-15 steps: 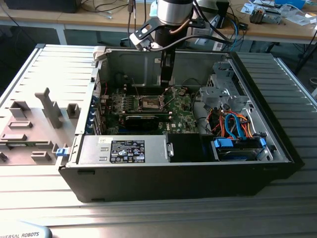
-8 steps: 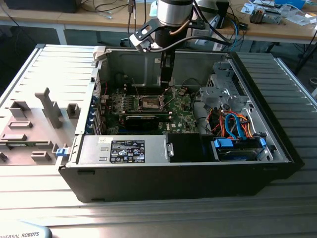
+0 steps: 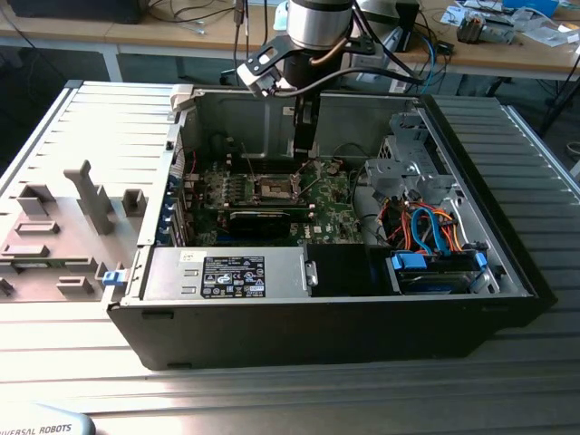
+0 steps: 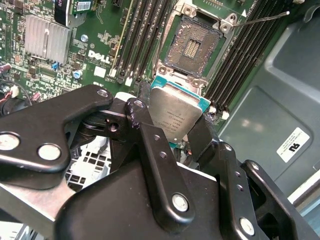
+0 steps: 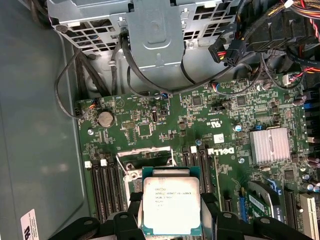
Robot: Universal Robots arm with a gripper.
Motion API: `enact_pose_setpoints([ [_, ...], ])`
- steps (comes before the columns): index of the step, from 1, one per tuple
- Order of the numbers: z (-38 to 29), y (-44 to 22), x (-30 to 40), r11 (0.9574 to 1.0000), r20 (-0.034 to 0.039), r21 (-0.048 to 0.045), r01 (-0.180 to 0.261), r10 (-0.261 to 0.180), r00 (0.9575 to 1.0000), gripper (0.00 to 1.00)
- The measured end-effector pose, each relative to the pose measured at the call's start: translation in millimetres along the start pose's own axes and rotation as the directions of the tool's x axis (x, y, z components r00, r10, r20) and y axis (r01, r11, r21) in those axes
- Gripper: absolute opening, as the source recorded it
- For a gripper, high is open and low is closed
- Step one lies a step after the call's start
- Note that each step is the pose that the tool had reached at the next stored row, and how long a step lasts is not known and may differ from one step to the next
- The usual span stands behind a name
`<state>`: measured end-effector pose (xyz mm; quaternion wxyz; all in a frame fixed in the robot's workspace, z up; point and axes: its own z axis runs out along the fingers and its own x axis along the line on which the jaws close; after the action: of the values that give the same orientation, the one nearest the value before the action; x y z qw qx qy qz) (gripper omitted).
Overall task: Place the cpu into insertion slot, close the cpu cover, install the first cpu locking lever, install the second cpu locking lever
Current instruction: 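Place the cpu into insertion slot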
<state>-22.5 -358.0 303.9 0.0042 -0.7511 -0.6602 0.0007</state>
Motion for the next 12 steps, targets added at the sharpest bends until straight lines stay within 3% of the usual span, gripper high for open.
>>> enact_pose_setpoints([
  [12,2.2,0.0,0.0,1.0,0.0,0.0,0.0,0.0,1.0,0.54],
])
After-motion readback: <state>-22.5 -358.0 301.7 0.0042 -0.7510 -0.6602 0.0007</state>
